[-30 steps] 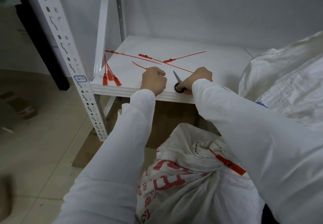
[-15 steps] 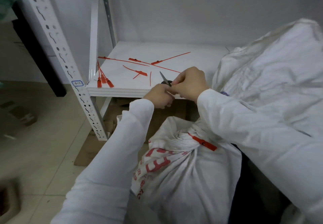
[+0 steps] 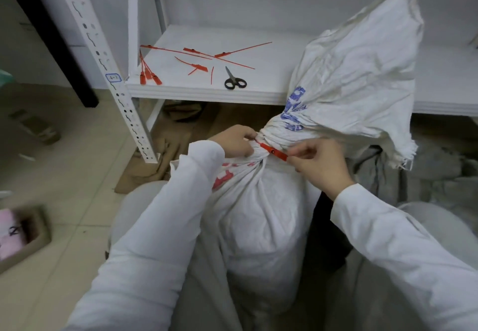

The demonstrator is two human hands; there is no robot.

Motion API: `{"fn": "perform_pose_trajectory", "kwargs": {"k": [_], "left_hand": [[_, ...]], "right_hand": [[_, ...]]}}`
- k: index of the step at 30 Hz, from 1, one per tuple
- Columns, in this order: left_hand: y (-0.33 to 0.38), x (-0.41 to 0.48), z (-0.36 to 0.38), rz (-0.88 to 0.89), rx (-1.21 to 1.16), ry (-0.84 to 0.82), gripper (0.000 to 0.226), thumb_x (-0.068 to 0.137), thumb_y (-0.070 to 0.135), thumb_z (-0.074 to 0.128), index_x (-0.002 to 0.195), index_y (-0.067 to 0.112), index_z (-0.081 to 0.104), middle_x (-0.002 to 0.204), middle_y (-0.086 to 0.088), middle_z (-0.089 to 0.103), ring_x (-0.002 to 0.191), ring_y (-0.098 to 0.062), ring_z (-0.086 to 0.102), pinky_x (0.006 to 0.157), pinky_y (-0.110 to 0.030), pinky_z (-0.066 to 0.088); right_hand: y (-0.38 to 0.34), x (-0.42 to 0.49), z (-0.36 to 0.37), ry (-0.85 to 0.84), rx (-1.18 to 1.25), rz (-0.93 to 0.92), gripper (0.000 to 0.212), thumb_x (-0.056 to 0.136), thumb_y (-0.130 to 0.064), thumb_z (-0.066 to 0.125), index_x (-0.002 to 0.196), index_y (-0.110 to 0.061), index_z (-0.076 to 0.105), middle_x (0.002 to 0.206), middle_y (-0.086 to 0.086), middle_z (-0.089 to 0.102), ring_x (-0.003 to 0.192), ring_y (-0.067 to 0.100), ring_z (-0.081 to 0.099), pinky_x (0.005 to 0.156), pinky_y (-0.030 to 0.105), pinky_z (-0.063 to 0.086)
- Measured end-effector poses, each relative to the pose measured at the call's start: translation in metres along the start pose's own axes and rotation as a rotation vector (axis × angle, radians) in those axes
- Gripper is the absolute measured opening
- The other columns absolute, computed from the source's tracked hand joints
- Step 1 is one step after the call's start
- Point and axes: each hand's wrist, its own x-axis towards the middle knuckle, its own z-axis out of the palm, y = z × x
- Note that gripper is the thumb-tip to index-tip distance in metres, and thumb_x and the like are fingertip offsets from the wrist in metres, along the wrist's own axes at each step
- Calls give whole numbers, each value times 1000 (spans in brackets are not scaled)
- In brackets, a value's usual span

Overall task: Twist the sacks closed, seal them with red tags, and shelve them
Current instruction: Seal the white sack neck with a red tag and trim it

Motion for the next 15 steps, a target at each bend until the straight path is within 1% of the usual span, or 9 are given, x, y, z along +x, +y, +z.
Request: {"fn": "perform_pose_trajectory", "kwargs": {"k": [3,4,6,8,9,11,13,15], "left_hand": [[1,-7,14,-33,217,1,69,80,15,72,141,16,42,140,-4,47,125,-23,48,99,-29,39],[0,-6,18,-38,264,21,74,79,20,76,143,16,40,142,-5,46,128,-24,46,100,-30,39],[-3,0,26,-56,301,103,77,77,30,78,142,15,40,143,-7,45,130,-27,43,103,-33,38],[-4,7,34,-99,383,223,70,78,42,73,138,18,44,140,-10,47,128,-30,43,103,-40,39],[-4,11,37,-131,428,270,66,80,46,70,135,19,46,138,-11,48,126,-31,44,102,-43,39],[-3,17,43,-158,425,331,56,84,44,66,130,17,50,133,-10,52,122,-30,49,99,-40,41],[-1,21,47,-140,349,360,49,87,40,65,127,15,52,128,-8,57,116,-28,54,94,-36,43],[0,23,49,-107,275,366,51,87,38,66,129,15,52,128,-8,58,115,-28,56,95,-35,44]], "right_hand": [[20,-3,8,-5,-80,71,20,66,-11,83,79,-22,73,76,-1,71,72,12,67,88,38,55],[22,-4,10,-7,-101,82,24,65,-13,84,86,-19,73,81,0,70,78,14,67,90,36,54],[22,-7,15,5,-181,37,36,62,-20,86,95,-18,73,98,2,68,95,20,64,94,34,49],[23,-10,19,-18,-292,-4,53,59,-31,87,108,-22,69,120,5,58,116,25,52,104,35,39],[26,-12,20,-51,-325,14,64,58,-35,87,116,-25,63,129,5,50,123,27,44,108,36,34],[35,-18,20,-117,-302,54,83,57,-36,88,130,-31,49,138,5,38,131,28,34,112,37,28],[47,-24,22,-177,-232,55,99,56,-32,90,139,-33,35,143,5,33,134,27,29,113,40,28],[54,-27,27,-182,-179,85,111,55,-29,90,145,-33,23,146,7,29,136,29,28,113,42,30]]}}
